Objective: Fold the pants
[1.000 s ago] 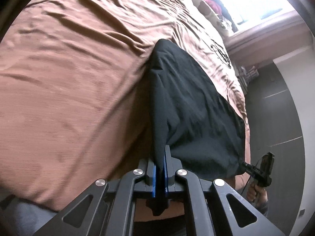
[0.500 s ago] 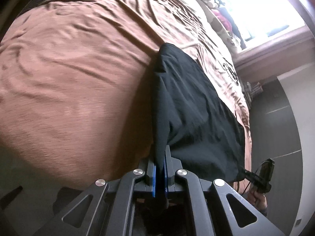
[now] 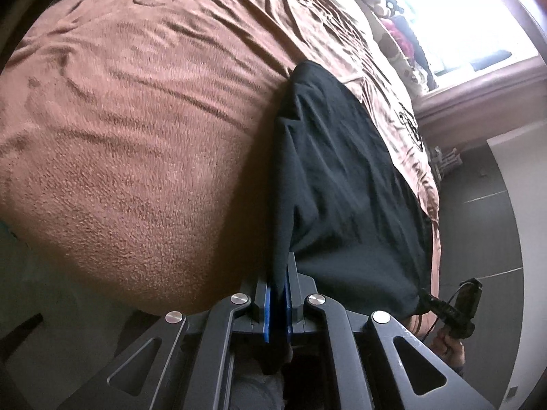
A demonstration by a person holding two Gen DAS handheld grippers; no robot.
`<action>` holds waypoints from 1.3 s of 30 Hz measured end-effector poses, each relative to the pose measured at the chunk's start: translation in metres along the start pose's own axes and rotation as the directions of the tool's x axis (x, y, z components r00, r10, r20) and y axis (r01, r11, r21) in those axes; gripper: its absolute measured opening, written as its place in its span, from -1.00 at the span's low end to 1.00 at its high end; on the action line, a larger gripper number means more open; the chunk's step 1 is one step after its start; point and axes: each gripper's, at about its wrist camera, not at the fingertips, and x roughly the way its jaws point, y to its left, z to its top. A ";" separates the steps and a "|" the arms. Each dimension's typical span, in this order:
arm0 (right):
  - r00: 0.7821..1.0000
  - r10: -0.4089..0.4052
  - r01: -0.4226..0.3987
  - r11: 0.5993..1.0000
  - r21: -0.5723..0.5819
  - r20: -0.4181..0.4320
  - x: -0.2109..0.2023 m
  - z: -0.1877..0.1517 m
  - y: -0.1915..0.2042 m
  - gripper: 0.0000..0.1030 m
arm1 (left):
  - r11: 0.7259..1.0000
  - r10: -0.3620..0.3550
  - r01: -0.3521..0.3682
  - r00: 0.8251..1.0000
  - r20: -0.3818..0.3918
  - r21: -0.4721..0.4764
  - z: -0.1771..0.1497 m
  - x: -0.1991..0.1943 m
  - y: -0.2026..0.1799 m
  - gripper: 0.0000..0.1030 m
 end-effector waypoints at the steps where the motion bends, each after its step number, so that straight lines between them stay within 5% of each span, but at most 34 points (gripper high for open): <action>1: 1.000 -0.004 0.004 1.000 0.009 0.007 -0.002 -0.001 0.000 -0.54 | 1.000 0.002 -0.002 1.000 -0.002 -0.002 0.000 0.001 0.000 -0.88; 7: 0.996 0.069 -0.074 0.994 0.083 0.060 -0.026 -0.024 -0.007 -0.51 | 1.000 -0.007 0.006 1.000 -0.019 -0.010 0.002 0.007 0.006 -0.88; 11: 0.982 0.151 -0.166 0.976 0.140 0.115 -0.042 -0.040 -0.026 0.28 | 1.000 -0.004 0.004 1.000 -0.030 -0.004 0.001 0.009 0.008 -0.87; 19: 0.941 0.320 -0.337 0.918 0.208 0.114 -0.016 -0.056 -0.039 0.29 | 1.000 0.006 -0.006 0.999 -0.043 0.003 0.002 0.014 0.009 -0.86; 20: 0.941 0.319 -0.337 0.917 0.212 0.113 -0.011 -0.055 -0.039 0.16 | 1.000 0.007 -0.007 0.999 -0.045 -0.001 0.002 0.014 0.009 -0.81; 21: 0.942 0.316 -0.333 0.917 0.220 0.108 -0.007 -0.055 -0.039 -0.27 | 1.000 0.012 -0.012 0.999 -0.045 -0.007 0.002 0.014 0.010 -0.72; 23: 0.946 0.308 -0.324 0.912 0.251 0.103 -0.001 -0.056 -0.044 -0.70 | 1.000 0.014 -0.015 0.999 -0.047 -0.027 0.000 0.013 0.013 -0.49; 30: 0.944 0.288 -0.319 0.922 0.221 0.160 -0.013 -0.070 -0.048 -0.92 | 0.994 -0.076 0.073 0.996 -0.041 -0.087 -0.013 0.006 0.023 -0.16; 39: 0.947 0.265 -0.301 0.929 0.216 0.179 -0.015 -0.080 -0.040 -0.92 | 0.970 -0.182 0.180 0.983 0.003 -0.161 -0.025 0.001 0.045 -0.12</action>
